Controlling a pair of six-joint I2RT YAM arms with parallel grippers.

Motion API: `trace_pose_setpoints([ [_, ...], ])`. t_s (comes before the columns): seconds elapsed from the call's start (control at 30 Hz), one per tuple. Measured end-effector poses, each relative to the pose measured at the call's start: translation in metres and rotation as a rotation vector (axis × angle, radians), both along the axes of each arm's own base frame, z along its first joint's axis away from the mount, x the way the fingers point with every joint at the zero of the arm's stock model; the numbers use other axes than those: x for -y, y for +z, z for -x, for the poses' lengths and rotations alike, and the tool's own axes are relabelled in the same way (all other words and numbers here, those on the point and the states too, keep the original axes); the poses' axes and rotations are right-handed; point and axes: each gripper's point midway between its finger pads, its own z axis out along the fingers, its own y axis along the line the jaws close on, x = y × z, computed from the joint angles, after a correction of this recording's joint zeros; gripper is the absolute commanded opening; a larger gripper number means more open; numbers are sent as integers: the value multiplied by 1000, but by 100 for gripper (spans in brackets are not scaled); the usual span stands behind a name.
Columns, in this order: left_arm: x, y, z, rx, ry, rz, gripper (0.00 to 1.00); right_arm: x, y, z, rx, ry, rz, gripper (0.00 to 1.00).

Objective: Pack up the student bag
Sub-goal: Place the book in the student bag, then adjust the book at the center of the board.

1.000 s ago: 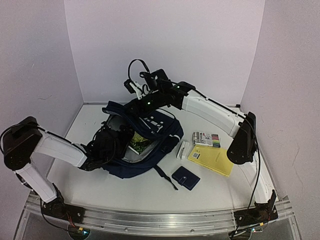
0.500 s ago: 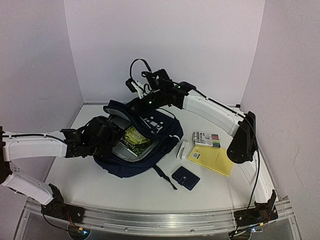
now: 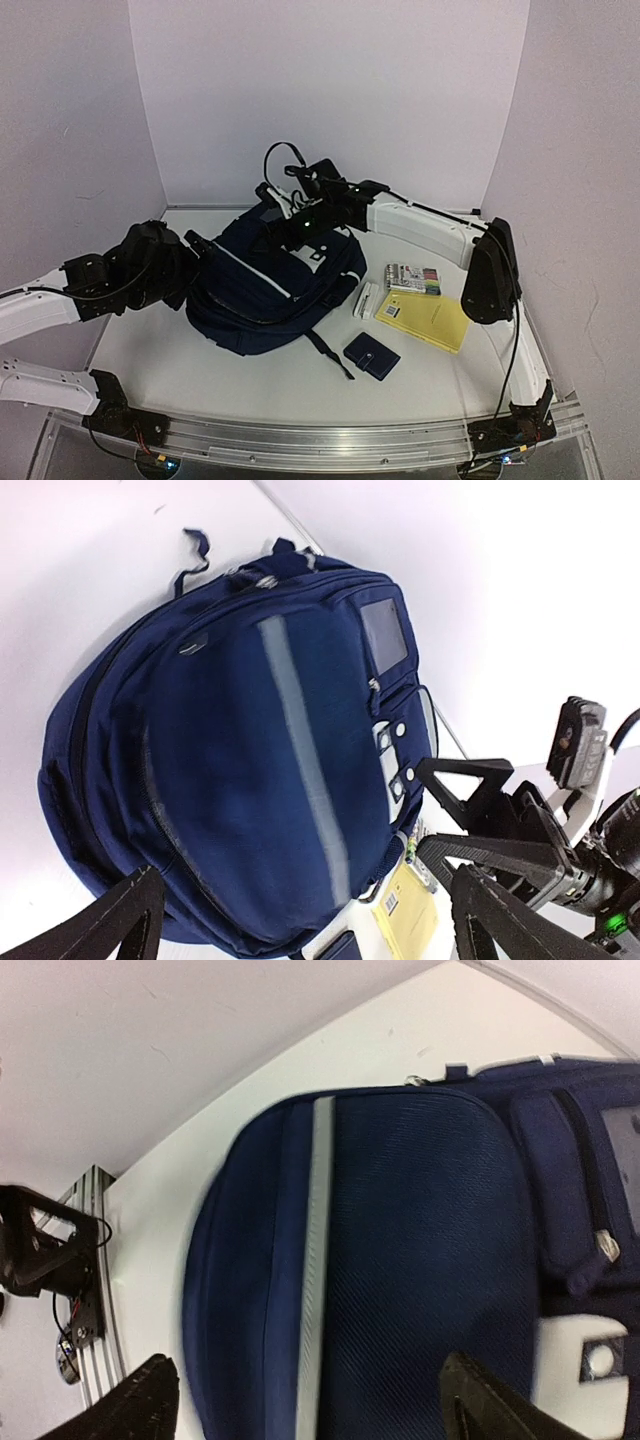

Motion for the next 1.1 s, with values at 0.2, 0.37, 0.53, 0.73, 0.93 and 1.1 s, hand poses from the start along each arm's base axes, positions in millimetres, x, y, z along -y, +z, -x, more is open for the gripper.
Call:
trace_pose_setpoints([
  [0.2, 9, 30, -6, 58, -76, -109, 100, 73, 30, -17, -14, -89, 19, 98],
  [0.37, 51, 42, -21, 92, -267, -239, 100, 193, 55, -51, -17, -279, 38, 98],
  [0.53, 131, 18, -45, 76, -554, -360, 100, 313, 19, -56, -107, -460, 163, 98],
  [0.73, 214, -26, -58, 45, -849, -366, 100, 397, -49, -11, -268, -500, 386, 98],
  [0.93, 271, -58, -43, 34, -1065, -330, 100, 458, -87, 16, -340, -482, 549, 96],
  [1.1, 306, -73, -12, 41, -1213, -305, 99, 490, -124, 18, -396, -438, 650, 94],
])
